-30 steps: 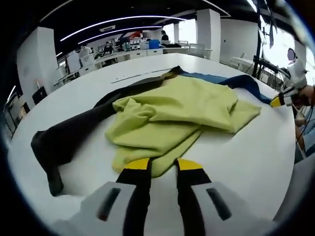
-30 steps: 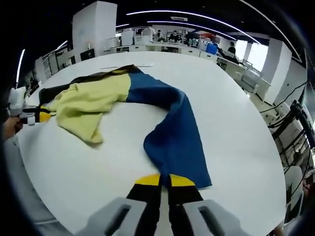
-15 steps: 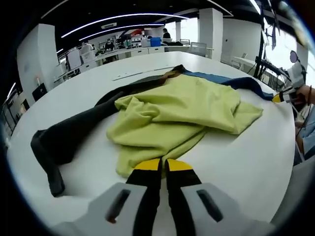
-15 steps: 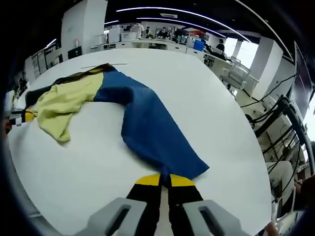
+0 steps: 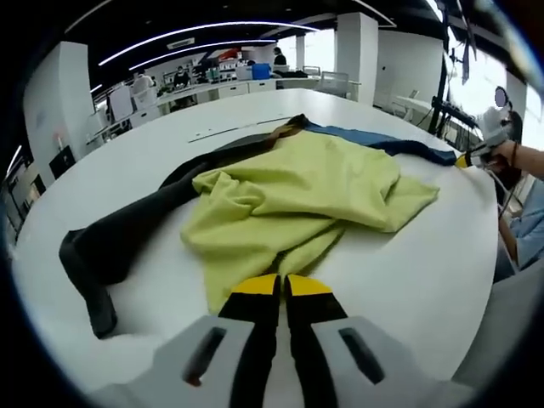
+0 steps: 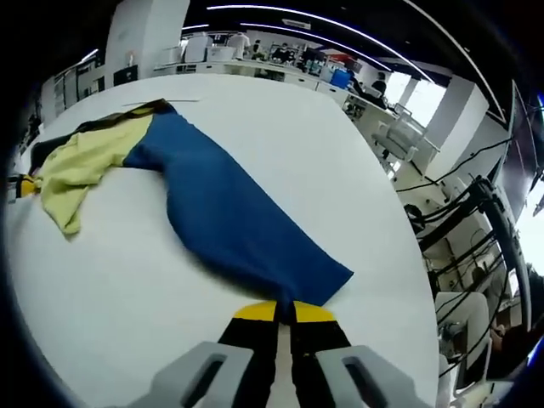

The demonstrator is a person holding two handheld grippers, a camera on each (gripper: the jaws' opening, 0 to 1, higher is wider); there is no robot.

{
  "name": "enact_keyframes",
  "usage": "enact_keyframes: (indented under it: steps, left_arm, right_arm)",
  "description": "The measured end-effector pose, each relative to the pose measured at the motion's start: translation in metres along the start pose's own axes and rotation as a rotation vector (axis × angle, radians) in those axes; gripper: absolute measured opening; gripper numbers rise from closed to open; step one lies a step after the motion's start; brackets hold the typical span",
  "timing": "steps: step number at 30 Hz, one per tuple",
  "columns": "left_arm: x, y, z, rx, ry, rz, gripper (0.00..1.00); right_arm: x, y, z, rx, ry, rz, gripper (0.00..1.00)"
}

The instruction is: Fold the garment on the visible template until the final outline fits inside the template.

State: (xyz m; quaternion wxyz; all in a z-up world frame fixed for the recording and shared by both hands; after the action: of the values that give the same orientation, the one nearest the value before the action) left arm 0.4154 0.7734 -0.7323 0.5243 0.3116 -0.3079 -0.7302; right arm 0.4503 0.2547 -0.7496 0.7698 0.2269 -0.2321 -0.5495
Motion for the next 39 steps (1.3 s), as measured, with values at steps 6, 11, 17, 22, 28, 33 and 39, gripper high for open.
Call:
enact_keyframes:
  steps: [6, 11, 17, 22, 28, 33, 39]
  left_arm:
    - [0.0, 0.004, 0.007, 0.01, -0.004, -0.026, 0.0]
    - [0.003, 0.002, 0.013, 0.009, -0.009, -0.054, 0.0]
    - [0.003, 0.001, 0.015, 0.007, -0.016, -0.058, 0.0]
    - [0.005, 0.002, 0.017, 0.01, -0.017, -0.054, 0.0]
    - [0.003, -0.004, 0.019, -0.006, -0.002, -0.024, 0.07]
    - [-0.008, -0.008, 0.025, -0.008, 0.04, -0.013, 0.18]
    - [-0.028, -0.013, 0.029, 0.001, 0.104, 0.1, 0.25]
  right_arm:
    - [0.004, 0.001, 0.0, 0.011, 0.004, -0.017, 0.0]
    - [0.004, 0.001, 0.001, 0.012, 0.005, -0.029, 0.0]
    - [-0.011, 0.011, 0.009, 0.055, 0.044, -0.037, 0.26]
    - [-0.059, 0.031, 0.016, 0.133, 0.206, -0.034, 0.32]
    - [-0.118, 0.052, 0.021, 0.168, 0.39, 0.02, 0.38]
    - [-0.147, 0.059, 0.02, 0.158, 0.474, 0.105, 0.4]
    - [-0.187, 0.058, 0.019, 0.148, 0.615, 0.183, 0.4]
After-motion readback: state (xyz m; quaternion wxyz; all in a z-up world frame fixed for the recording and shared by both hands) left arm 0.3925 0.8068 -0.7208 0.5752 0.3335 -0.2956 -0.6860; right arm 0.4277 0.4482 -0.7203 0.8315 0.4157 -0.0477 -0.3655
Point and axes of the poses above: the point that each gripper's makers call its tool centre point, and the gripper's own axes: z roughly backward along the fingers, x roughly to its right, y roughly out of its top, the point moved 3 cm from there along z, roughly backward along the fingers, and after that the axes turned 10 degrees about y, right-handed, at the moved point
